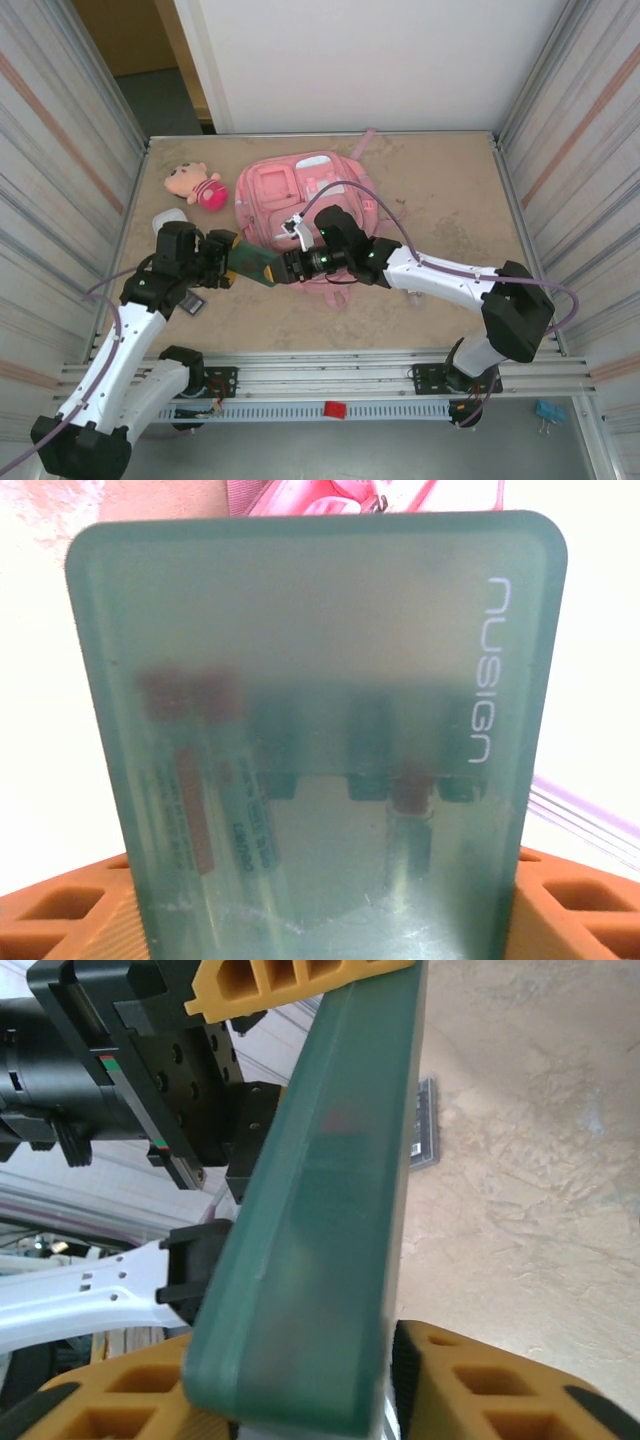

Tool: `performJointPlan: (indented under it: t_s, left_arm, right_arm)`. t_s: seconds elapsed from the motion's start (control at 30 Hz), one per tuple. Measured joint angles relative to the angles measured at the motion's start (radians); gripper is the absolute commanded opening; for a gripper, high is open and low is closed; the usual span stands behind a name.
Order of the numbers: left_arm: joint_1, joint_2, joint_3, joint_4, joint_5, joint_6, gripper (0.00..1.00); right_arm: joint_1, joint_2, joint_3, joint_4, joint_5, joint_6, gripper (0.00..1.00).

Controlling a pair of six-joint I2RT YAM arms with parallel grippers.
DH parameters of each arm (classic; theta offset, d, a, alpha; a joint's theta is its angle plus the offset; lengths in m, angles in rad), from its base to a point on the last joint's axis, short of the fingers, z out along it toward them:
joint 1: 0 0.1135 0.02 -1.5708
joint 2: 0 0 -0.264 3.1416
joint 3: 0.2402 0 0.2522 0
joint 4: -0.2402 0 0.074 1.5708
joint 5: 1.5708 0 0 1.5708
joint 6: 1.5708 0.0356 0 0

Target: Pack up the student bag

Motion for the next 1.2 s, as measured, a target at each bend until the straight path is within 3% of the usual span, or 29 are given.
performJointPlan:
  t_s: [0.17, 0.33, 0.4, 0.53, 0.77, 0.93, 1.07, 1.2]
  left_arm:
    - [-0.002, 0.005, 0.0, -0.002, -0.014, -0.018, 0.62]
    - [-0.019, 0.018, 0.002, 0.0, -0.017, -0.003, 0.81]
    - [-0.04, 0.04, 0.023, -0.009, -0.024, 0.047, 0.9]
    - [-0.104, 0.124, 0.143, -0.055, -0.1, 0.2, 0.91]
    - [-0.337, 0.325, 0.325, -0.045, -0.319, 0.665, 0.81]
    - [-0.425, 0.498, 0.34, 0.076, -0.336, 1.093, 0.8]
    - [-0.432, 0.663, 0.387, 0.142, -0.29, 1.427, 0.83]
    - [-0.432, 0.801, 0.451, 0.181, -0.282, 1.663, 0.9]
  right_arm:
    - [-0.002, 0.0, 0.0, -0.008, 0.045, -0.023, 0.24]
    - [-0.013, -0.021, -0.024, -0.007, 0.052, -0.019, 0.21]
    - [-0.042, -0.052, -0.056, -0.007, 0.047, 0.005, 0.2]
    - [-0.172, -0.169, -0.16, -0.009, 0.037, 0.054, 0.19]
    - [-0.619, -0.451, -0.312, -0.112, -0.042, 0.128, 0.18]
    - [-0.908, -0.584, -0.329, -0.238, -0.168, 0.136, 0.18]
    - [-1.032, -0.638, -0.332, -0.326, -0.241, 0.131, 0.19]
    - [-1.066, -0.664, -0.339, -0.386, -0.281, 0.128, 0.19]
